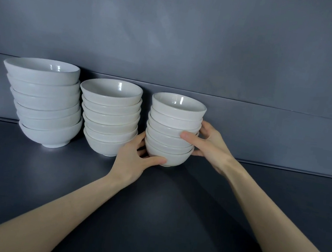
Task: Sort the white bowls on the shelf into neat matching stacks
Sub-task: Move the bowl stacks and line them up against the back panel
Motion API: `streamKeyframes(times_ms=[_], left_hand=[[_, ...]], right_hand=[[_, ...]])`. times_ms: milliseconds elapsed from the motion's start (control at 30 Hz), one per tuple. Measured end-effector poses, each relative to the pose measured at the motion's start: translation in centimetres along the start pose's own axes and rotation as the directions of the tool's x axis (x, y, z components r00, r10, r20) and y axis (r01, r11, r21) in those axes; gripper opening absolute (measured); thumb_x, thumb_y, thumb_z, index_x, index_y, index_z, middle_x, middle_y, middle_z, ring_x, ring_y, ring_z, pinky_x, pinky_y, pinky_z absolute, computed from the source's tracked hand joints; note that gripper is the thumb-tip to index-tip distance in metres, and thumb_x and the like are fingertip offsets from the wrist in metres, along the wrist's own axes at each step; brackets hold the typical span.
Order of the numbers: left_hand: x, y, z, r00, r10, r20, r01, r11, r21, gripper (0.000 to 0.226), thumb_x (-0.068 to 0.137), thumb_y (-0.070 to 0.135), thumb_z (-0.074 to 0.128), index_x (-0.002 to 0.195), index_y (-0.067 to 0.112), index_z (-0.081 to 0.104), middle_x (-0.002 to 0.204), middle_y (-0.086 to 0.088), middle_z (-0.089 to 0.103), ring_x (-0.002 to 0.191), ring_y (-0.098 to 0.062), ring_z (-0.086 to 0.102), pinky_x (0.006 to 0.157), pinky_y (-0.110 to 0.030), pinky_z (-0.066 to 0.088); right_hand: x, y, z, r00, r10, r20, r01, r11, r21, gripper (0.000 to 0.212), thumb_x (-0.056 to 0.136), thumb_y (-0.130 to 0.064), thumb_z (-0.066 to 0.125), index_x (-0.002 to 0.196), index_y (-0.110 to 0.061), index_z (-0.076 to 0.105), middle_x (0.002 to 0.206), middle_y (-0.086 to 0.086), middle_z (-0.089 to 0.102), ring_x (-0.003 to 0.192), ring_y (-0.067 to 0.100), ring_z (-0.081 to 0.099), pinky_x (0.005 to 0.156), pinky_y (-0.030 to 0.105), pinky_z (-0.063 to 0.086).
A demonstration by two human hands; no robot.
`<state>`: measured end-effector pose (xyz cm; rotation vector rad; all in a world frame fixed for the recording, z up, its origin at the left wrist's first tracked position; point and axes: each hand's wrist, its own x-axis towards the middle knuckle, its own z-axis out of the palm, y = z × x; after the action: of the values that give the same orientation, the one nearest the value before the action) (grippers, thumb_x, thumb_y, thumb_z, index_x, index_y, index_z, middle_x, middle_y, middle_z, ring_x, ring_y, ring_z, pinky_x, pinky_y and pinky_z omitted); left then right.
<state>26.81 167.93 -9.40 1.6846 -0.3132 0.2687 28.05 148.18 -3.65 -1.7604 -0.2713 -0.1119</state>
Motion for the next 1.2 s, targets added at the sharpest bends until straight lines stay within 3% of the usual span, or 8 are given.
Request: streamKeyframes(times_ms=[167,733,1200], left_hand=[[0.13,-0.37,-0.1,1.0,0.016,-0.001,-0.016,1.0,0.005,0.073,0.07,0.004,0.081,0.135,0.014,0.05,0.117,0.012,0.064,0.107,0.011,0.057,0.08,-0.004,0.045],[0.22,-0.42,-0.22,1.0,0.006,-0.011,-0.007,1.0,-0.006,0.071,0.068,0.003,0.082,0.133,0.013,0.053,0.114,0.011,0.066,0.105,0.008,0.06,0.079,-0.005,0.046],[-0.08,-0.07,-0.21,1.0,0.017,-0.01,-0.017,1.0,0.012,0.072,0.07,0.005,0.081,0.134,0.017,0.05,0.112,0.016,0.063,0.094,0.02,0.058,0.076,-0.001,0.044]], right_hand=[[0.12,0.07,0.31,1.0,0.0,-0.015,0.0,1.0,0.016,0.066,0.079,-0.022,0.076,0.137,-0.02,0.045,0.127,-0.008,0.059,0.105,0.009,0.064,0.08,0.032,0.059],[0.13,0.11,0.42,1.0,0.001,-0.008,-0.001,1.0,-0.012,0.067,0.077,-0.029,0.077,0.135,-0.022,0.046,0.124,-0.011,0.061,0.106,0.011,0.064,0.087,0.043,0.057],[0.14,0.08,0.3,1.0,0.004,0.011,-0.004,1.0,-0.016,0.07,0.078,-0.03,0.076,0.139,-0.024,0.042,0.128,-0.011,0.057,0.109,0.008,0.062,0.087,0.039,0.057]])
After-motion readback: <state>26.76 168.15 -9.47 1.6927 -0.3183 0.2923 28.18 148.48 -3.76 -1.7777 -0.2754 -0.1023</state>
